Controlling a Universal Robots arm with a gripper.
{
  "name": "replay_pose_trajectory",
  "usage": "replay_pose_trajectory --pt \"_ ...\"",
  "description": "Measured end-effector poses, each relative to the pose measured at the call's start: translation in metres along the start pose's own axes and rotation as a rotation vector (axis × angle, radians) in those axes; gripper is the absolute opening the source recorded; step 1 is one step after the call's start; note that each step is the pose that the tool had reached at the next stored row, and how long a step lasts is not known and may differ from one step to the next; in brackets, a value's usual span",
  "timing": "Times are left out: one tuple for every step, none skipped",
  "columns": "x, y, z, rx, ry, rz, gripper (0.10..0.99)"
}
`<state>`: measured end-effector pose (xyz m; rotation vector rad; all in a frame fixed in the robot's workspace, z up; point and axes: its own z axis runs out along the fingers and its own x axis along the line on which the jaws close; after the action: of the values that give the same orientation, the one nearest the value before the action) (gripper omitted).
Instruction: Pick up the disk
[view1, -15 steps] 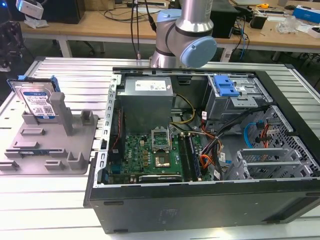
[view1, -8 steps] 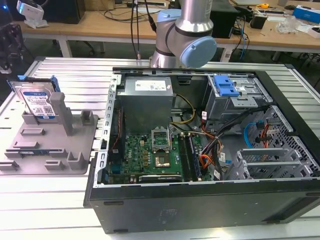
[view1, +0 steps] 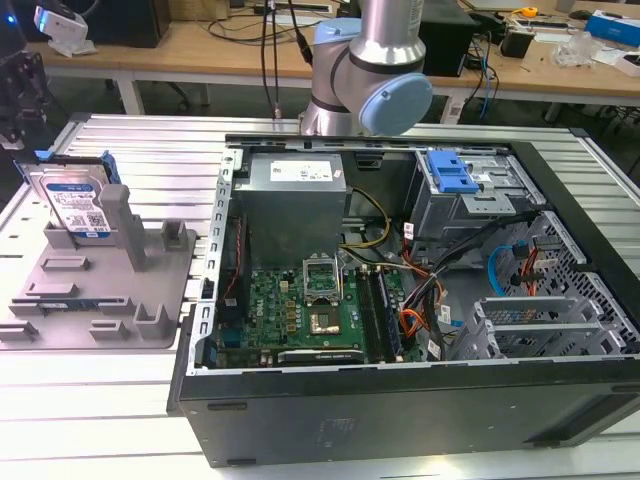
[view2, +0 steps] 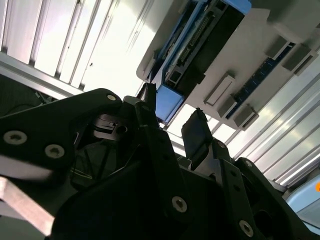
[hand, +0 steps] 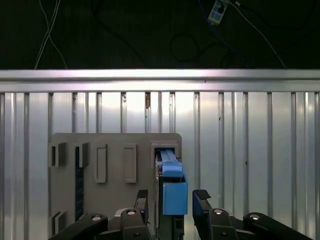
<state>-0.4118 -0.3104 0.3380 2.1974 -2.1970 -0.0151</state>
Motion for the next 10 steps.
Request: replay_pose_trajectory --pt "-0.0011 0.0003 0.0011 0.0 0.0 0.0 0.482" --pt "-0.0018 0.0004 0.002 0.0 -0.0001 0.0 0.482" --pt "-0.0021 0.0004 0.0026 0.0 -0.0001 0.0 0.482" --pt "-0.0021 0.0003 0.0042 0.0 -0.0001 0.0 0.482" --pt "-0.0022 0.0003 0.0049 0.0 -0.0001 0.0 0.482" --pt "-0.0022 0.0003 0.0057 0.0 -0.0001 0.0 0.482" --pt "-0.0023 0.0003 0.0065 0.0 0.0 -0.001 0.482" --pt "-0.0023 0.0003 0.0072 0.0 0.0 -0.001 0.482" --pt "-0.0023 0.0002 0.0088 0.0 0.0 -0.001 0.482" --pt "-0.0023 0.0002 0.0097 0.0 0.0 -0.001 0.482"
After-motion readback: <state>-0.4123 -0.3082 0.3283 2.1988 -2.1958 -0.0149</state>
